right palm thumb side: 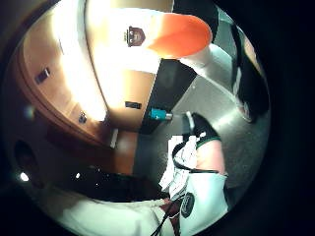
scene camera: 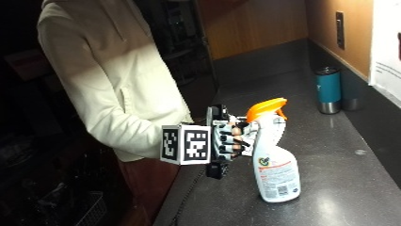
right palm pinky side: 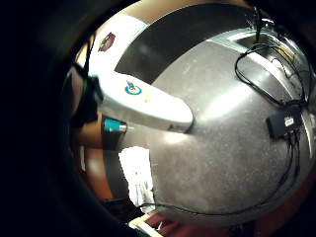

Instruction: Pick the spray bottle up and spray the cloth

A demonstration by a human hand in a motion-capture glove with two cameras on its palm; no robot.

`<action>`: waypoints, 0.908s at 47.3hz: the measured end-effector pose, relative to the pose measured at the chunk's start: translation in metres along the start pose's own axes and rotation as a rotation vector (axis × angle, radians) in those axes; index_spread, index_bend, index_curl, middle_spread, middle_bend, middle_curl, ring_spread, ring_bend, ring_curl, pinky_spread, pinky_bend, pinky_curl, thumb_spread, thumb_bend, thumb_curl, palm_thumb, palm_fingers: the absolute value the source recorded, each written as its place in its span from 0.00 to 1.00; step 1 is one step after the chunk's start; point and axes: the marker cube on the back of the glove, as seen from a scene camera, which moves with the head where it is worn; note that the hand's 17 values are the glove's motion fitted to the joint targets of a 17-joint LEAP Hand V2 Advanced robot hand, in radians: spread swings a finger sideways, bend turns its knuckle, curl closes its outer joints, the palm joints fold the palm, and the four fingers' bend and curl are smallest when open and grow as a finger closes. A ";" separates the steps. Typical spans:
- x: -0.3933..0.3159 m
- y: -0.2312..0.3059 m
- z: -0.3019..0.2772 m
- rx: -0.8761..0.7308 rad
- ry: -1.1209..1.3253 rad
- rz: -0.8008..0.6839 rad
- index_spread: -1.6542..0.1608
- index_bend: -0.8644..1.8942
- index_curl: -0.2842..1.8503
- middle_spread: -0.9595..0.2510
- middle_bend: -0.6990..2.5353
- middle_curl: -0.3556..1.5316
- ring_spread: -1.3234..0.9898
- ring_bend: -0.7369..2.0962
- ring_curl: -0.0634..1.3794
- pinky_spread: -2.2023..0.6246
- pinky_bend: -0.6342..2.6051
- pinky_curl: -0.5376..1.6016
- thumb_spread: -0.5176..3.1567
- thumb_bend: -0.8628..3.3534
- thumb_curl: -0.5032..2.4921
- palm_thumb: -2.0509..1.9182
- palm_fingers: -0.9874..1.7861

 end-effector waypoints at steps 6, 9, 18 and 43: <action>-0.001 0.002 -0.004 0.018 0.002 -0.006 0.79 0.43 0.31 0.66 0.36 0.46 0.50 0.51 0.38 0.73 0.34 0.46 0.39 0.21 0.34 0.76 0.83; -0.001 0.003 -0.007 0.023 0.008 -0.010 0.79 0.44 0.33 0.65 0.37 0.47 0.49 0.52 0.40 0.72 0.36 0.47 0.39 0.21 0.34 0.77 0.82; 0.001 0.007 -0.018 0.053 0.017 -0.016 0.78 0.47 0.37 0.62 0.38 0.52 0.48 0.55 0.45 0.72 0.40 0.50 0.39 0.21 0.34 0.78 0.78; 0.013 0.024 -0.033 0.086 0.002 0.000 0.79 0.38 0.40 0.61 0.37 0.59 0.48 0.52 0.48 0.71 0.37 0.49 0.38 0.20 0.34 0.74 0.71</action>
